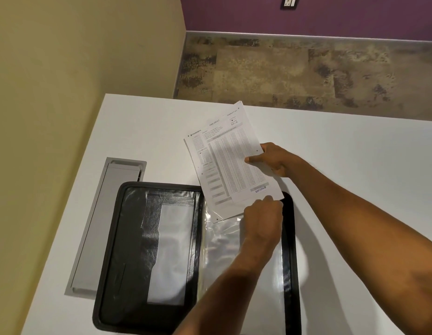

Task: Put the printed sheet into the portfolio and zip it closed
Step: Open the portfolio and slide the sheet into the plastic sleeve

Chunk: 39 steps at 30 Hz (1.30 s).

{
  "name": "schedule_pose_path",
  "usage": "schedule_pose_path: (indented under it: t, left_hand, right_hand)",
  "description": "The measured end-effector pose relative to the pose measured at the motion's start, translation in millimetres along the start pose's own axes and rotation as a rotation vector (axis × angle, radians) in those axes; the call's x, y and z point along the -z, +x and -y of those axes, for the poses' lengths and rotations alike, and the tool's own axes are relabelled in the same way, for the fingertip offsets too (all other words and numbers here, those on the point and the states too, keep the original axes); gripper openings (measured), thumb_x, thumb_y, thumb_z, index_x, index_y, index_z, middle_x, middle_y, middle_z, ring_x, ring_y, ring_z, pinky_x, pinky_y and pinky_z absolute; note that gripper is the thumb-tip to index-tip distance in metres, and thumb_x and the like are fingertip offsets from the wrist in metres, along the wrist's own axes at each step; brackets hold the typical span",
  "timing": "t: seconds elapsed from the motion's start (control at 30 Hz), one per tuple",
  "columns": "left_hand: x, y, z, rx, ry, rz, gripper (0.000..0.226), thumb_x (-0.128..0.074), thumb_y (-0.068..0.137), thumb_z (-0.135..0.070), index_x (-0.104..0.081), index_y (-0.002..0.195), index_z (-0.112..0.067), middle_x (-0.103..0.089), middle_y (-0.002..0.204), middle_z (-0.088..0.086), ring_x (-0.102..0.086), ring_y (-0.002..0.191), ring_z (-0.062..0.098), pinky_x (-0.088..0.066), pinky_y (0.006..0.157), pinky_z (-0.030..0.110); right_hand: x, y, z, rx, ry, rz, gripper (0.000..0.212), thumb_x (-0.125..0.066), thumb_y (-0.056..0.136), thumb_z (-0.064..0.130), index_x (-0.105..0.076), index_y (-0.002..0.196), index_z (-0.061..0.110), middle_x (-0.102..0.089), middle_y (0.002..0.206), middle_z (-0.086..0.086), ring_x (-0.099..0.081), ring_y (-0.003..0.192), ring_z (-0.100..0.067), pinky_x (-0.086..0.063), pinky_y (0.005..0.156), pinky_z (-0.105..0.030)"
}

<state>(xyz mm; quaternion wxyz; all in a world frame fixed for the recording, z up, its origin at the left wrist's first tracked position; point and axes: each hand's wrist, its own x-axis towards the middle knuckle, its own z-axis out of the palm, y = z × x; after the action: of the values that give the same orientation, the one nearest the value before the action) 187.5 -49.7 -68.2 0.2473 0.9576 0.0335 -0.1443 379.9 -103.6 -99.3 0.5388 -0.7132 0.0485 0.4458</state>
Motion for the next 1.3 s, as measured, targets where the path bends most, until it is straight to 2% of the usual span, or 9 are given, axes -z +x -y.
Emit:
schedule_pose_path:
  t: [0.17, 0.3, 0.47, 0.6, 0.73, 0.9, 1.03, 1.13, 1.3]
  left_hand:
    - [-4.6, -7.4, 3.1, -0.107, 0.072, -0.011, 0.029, -0.092, 0.061, -0.005, -0.067, 0.067, -0.018, -0.06, 0.071, 0.001, -0.055, 0.049, 0.02, -0.034, 0.04, 0.028]
    - [-12.7, -8.9, 7.1, -0.194, 0.126, -0.068, 0.03, -0.093, 0.056, -0.002, -0.068, 0.07, -0.015, -0.059, 0.077, 0.004, -0.055, 0.063, 0.021, -0.028, 0.049, 0.031]
    - [-21.8, -3.2, 11.5, -0.334, 0.155, -0.187, 0.021, -0.08, 0.071, 0.002, -0.067, 0.081, -0.011, -0.055, 0.093, 0.008, -0.044, 0.086, 0.026, -0.039, 0.073, 0.041]
    - [-15.8, 5.8, 13.6, -0.327, 0.13, -0.161, 0.021, -0.081, 0.08, -0.002, -0.075, 0.096, -0.014, -0.065, 0.095, 0.007, -0.058, 0.089, 0.025, -0.05, 0.081, 0.042]
    - [-7.9, 14.6, 13.2, -0.338, 0.085, -0.166, 0.006, -0.077, 0.09, -0.011, -0.078, 0.094, -0.016, -0.069, 0.094, 0.006, -0.064, 0.088, 0.023, -0.052, 0.081, 0.04]
    - [-12.4, 17.6, 21.8, -0.374, -0.025, -0.092, 0.022, -0.054, 0.104, -0.02, -0.076, 0.104, -0.015, -0.066, 0.105, 0.005, -0.057, 0.096, 0.022, -0.043, 0.086, 0.04]
    - [-15.0, 24.8, 31.9, -0.491, -0.019, -0.098, 0.018, -0.059, 0.102, -0.02, -0.076, 0.102, -0.015, -0.068, 0.105, 0.005, -0.06, 0.089, 0.021, -0.044, 0.079, 0.038]
    - [-12.9, 31.4, 36.4, -0.553, 0.002, -0.066, 0.017, -0.059, 0.101, -0.021, -0.075, 0.099, -0.015, -0.068, 0.103, 0.005, -0.059, 0.084, 0.021, -0.034, 0.074, 0.034]
    - [-5.9, 44.1, 31.5, -0.452, -0.032, 0.025, 0.023, -0.052, 0.102, -0.021, -0.075, 0.103, -0.016, -0.071, 0.106, 0.004, -0.061, 0.086, 0.023, -0.029, 0.074, 0.034]
  right_hand:
    - [4.0, 3.4, -12.9, -0.008, 0.067, -0.056, 0.037, -0.076, 0.089, 0.009, -0.07, 0.126, 0.012, -0.073, 0.119, -0.001, -0.066, 0.117, -0.029, -0.05, 0.107, -0.045]
    - [3.2, 1.9, -22.4, -0.007, 0.115, -0.048, 0.038, -0.074, 0.091, 0.008, -0.067, 0.128, 0.008, -0.073, 0.124, -0.004, -0.069, 0.112, -0.022, -0.055, 0.091, -0.032]
    - [1.3, 0.4, -21.7, 0.016, 0.128, -0.038, 0.027, -0.074, 0.092, 0.009, -0.07, 0.117, 0.017, -0.077, 0.101, 0.012, -0.075, 0.085, -0.007, -0.057, 0.063, -0.015]
    - [-2.0, 3.3, -24.7, 0.024, 0.102, -0.072, 0.039, -0.076, 0.091, 0.013, -0.067, 0.128, 0.011, -0.074, 0.112, 0.004, -0.07, 0.102, -0.014, -0.055, 0.084, -0.026]
    - [-4.1, 3.5, -36.8, 0.009, 0.144, -0.103, 0.039, -0.076, 0.09, 0.013, -0.068, 0.128, 0.011, -0.073, 0.122, -0.003, -0.068, 0.11, -0.021, -0.051, 0.099, -0.035]
    - [-1.6, 2.9, -47.7, 0.0, 0.207, -0.125, 0.036, -0.076, 0.09, 0.01, -0.069, 0.125, 0.012, -0.073, 0.121, -0.001, -0.068, 0.11, -0.019, -0.051, 0.097, -0.032]
    - [-6.7, 1.1, -51.0, -0.005, 0.209, -0.151, 0.036, -0.076, 0.091, 0.011, -0.068, 0.126, 0.011, -0.073, 0.119, 0.0, -0.067, 0.108, -0.018, -0.05, 0.099, -0.033]
    - [-9.0, 0.3, -52.0, 0.012, 0.156, -0.177, 0.033, -0.076, 0.092, 0.016, -0.069, 0.124, 0.014, -0.074, 0.116, 0.002, -0.069, 0.103, -0.016, -0.054, 0.084, -0.026]
    - [-8.9, -3.7, -54.5, 0.009, 0.072, -0.215, 0.025, -0.076, 0.091, 0.027, -0.07, 0.115, 0.026, -0.074, 0.105, 0.011, -0.07, 0.1, -0.014, -0.056, 0.081, -0.027]
